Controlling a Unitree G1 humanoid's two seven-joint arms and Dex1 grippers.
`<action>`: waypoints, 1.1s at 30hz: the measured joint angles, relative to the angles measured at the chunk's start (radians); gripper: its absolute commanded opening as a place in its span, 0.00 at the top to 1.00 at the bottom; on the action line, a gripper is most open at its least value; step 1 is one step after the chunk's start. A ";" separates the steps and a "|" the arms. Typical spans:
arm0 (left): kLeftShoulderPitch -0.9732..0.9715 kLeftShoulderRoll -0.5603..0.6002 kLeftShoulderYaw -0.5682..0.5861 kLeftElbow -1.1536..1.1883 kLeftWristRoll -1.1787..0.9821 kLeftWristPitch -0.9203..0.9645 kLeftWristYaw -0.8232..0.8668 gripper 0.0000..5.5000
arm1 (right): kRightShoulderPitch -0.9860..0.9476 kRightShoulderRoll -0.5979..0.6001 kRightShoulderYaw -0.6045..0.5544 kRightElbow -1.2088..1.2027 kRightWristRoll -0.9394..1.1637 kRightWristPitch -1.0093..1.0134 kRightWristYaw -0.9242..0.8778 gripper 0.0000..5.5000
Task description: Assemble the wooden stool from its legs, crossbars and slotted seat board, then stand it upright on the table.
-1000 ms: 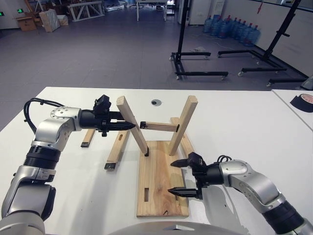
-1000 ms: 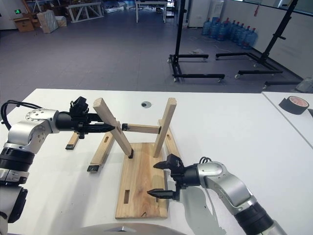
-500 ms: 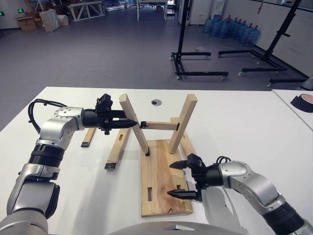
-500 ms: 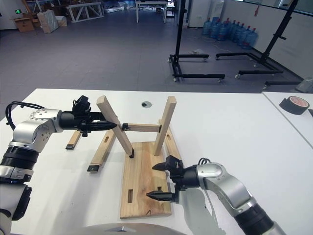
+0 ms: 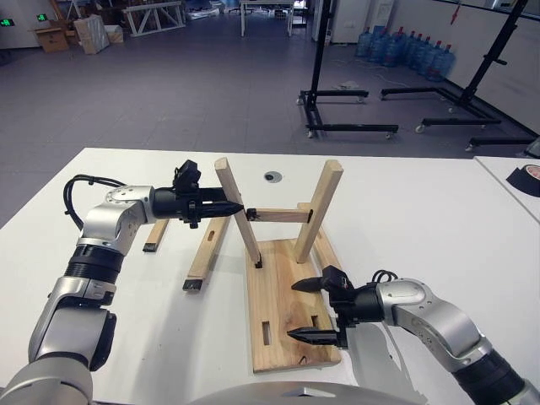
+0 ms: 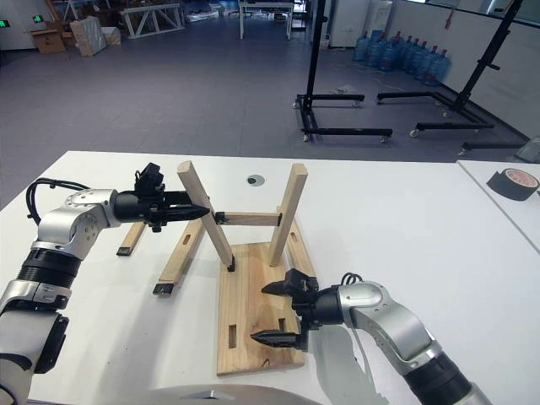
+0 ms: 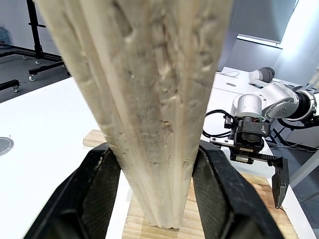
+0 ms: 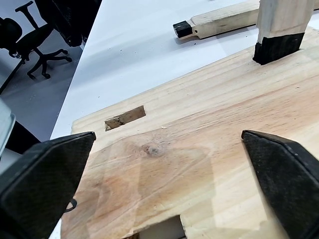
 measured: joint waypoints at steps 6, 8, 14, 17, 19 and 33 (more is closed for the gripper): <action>-0.003 0.000 -0.009 0.002 0.000 -0.020 -0.002 0.63 | 0.001 0.012 0.003 0.001 0.000 0.000 -0.001 0.02; -0.003 0.001 -0.039 -0.004 0.000 -0.037 -0.002 0.63 | 0.001 0.017 0.003 0.002 0.000 0.000 -0.001 0.02; 0.004 0.014 -0.069 -0.025 0.001 -0.062 0.007 0.63 | 0.001 0.019 0.001 0.003 0.000 -0.001 -0.001 0.02; 0.009 0.016 -0.074 -0.037 0.001 -0.067 0.014 0.63 | 0.001 0.021 0.001 0.003 0.000 -0.001 -0.001 0.02; 0.013 0.016 -0.074 -0.042 0.001 -0.073 0.016 0.63 | 0.001 0.023 0.001 0.003 0.000 -0.001 -0.002 0.02; 0.057 0.023 -0.075 -0.115 0.000 -0.105 0.045 0.63 | -0.041 0.050 -0.133 -0.098 0.067 0.008 -0.054 0.02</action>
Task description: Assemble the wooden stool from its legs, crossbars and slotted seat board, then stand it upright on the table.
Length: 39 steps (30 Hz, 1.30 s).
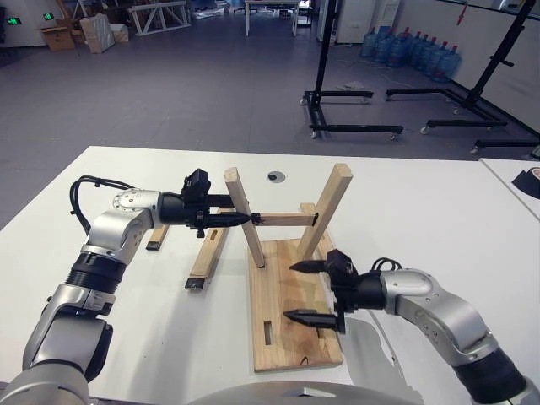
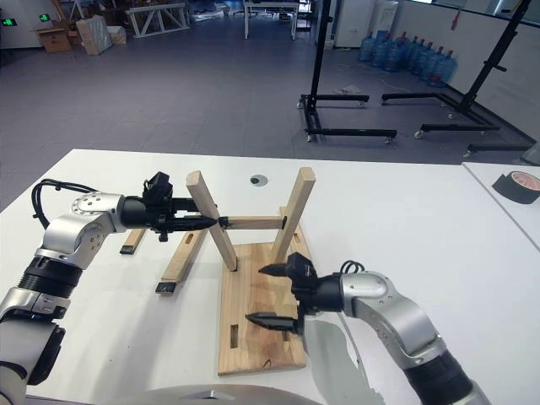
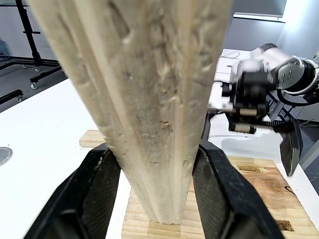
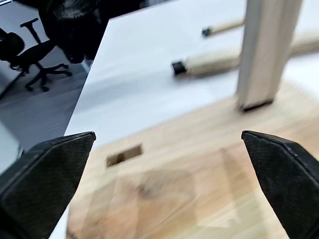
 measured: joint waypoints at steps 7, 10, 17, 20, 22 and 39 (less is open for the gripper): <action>0.001 0.011 -0.010 -0.010 0.000 -0.010 0.002 0.63 | -0.198 0.135 -0.061 -0.081 -0.094 -0.102 -0.232 0.02; 0.001 0.014 -0.013 -0.016 0.000 -0.010 0.006 0.63 | -0.286 0.178 -0.053 -0.082 -0.234 -0.180 -0.350 0.02; 0.002 0.022 -0.025 -0.035 0.000 -0.011 0.019 0.63 | -0.395 0.177 0.158 0.021 -0.754 -0.327 -0.535 0.02; 0.010 0.022 -0.040 -0.058 0.000 -0.013 0.043 0.63 | -0.391 0.125 0.262 0.068 -0.857 -0.311 -0.455 0.02; 0.023 0.028 -0.042 -0.084 0.000 -0.014 0.061 0.63 | -0.406 0.091 0.284 0.034 -0.886 -0.288 -0.406 0.02; 0.139 0.045 -0.042 -0.277 -0.001 -0.018 0.237 0.63 | -0.408 0.033 0.311 -0.073 -0.931 -0.182 -0.338 0.02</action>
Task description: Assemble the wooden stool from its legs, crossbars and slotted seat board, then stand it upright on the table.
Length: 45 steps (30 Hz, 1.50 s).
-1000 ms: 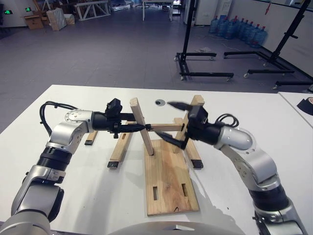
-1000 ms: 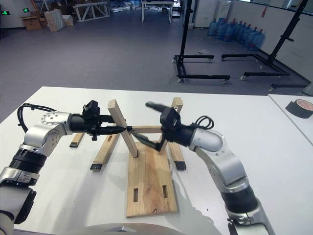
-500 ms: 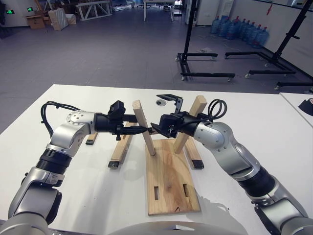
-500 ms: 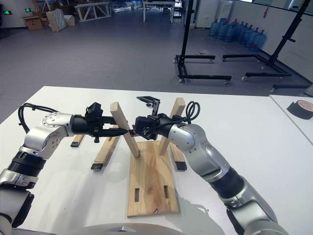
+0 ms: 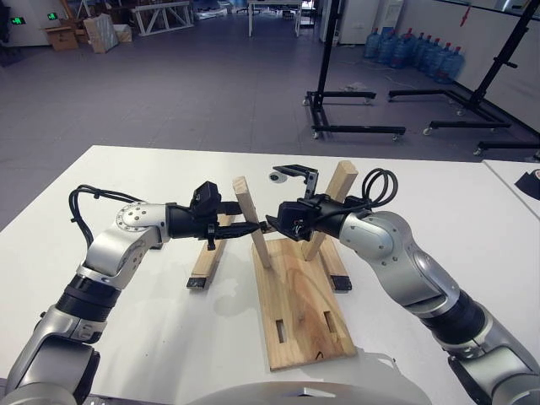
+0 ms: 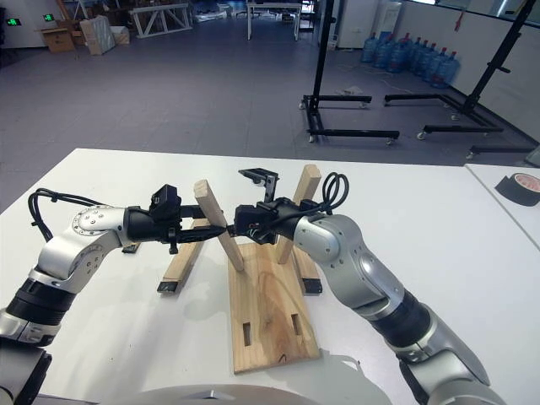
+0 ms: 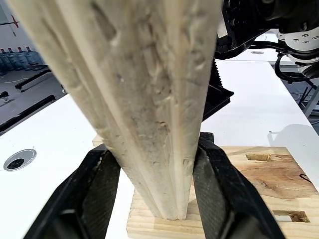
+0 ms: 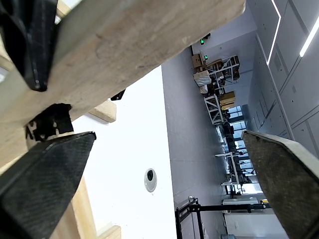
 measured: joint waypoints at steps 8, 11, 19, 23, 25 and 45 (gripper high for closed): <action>-0.002 0.002 0.000 0.007 -0.019 0.008 0.000 0.63 | 0.000 0.000 -0.002 0.000 0.017 0.010 0.000 0.02; -0.003 0.003 0.000 0.007 -0.025 0.014 -0.001 0.63 | 0.000 0.001 -0.003 -0.004 0.025 0.024 0.000 0.02; 0.123 0.011 -0.120 0.062 0.132 0.150 0.035 0.42 | 0.008 0.004 -0.006 -0.010 0.059 0.039 0.000 0.02; 0.124 0.007 -0.100 0.052 0.143 0.166 0.035 0.42 | 0.008 0.003 -0.006 -0.009 0.058 0.039 0.000 0.02; 0.125 0.011 -0.072 0.037 0.144 0.167 0.034 0.42 | 0.008 0.003 -0.006 -0.008 0.057 0.038 0.000 0.02; 0.339 -0.003 0.317 -0.387 -0.044 0.198 0.155 0.42 | 0.259 0.153 -0.218 0.029 0.165 -0.254 -0.215 0.02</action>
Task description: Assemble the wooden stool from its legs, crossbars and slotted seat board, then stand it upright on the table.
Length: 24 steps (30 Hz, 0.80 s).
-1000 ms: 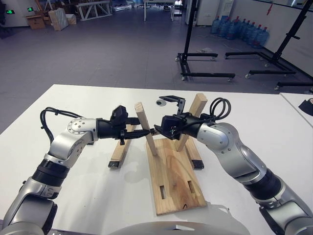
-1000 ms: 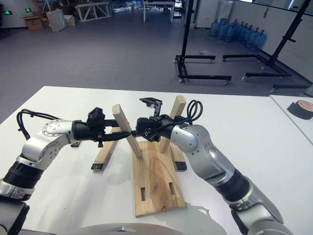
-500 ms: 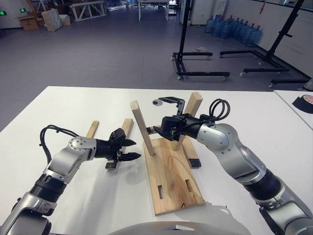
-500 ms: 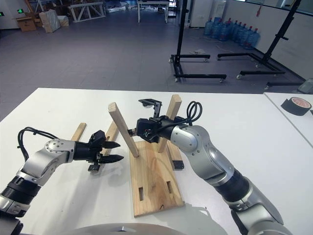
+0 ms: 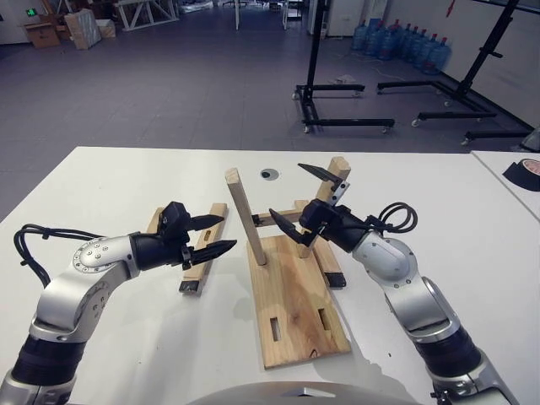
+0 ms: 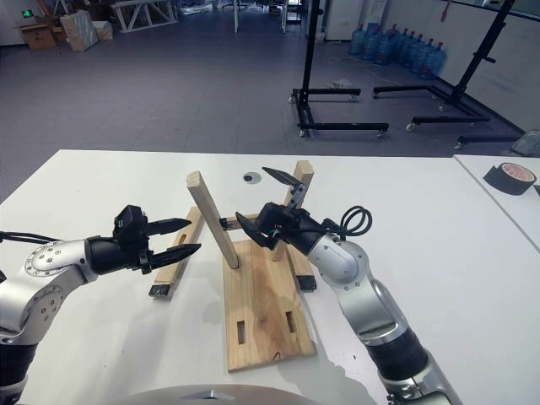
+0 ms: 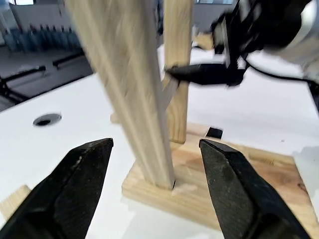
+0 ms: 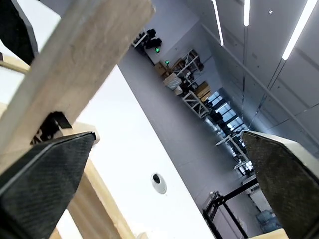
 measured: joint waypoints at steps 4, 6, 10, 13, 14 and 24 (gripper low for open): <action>-0.002 -0.018 0.004 -0.012 -0.013 0.012 0.048 0.42 | 0.001 -0.012 -0.004 0.002 0.004 -0.041 0.022 0.02; -0.018 -0.032 0.004 -0.006 -0.012 0.020 0.082 0.42 | 0.000 -0.012 -0.033 0.004 0.023 -0.050 0.028 0.02; -0.050 -0.063 0.006 -0.004 -0.012 0.021 0.138 0.42 | -0.030 0.025 -0.118 0.004 0.066 -0.027 -0.005 0.02; -0.066 -0.073 0.006 -0.013 -0.022 0.028 0.154 0.42 | -0.055 0.045 -0.160 -0.001 0.079 -0.004 -0.032 0.02; -0.071 -0.075 0.006 -0.015 -0.024 0.028 0.157 0.42 | -0.063 0.049 -0.162 -0.001 0.077 0.011 -0.038 0.02; -0.167 -0.113 -0.027 0.013 -0.016 0.038 0.191 0.42 | -0.167 0.023 0.100 0.158 -0.225 0.035 0.036 0.02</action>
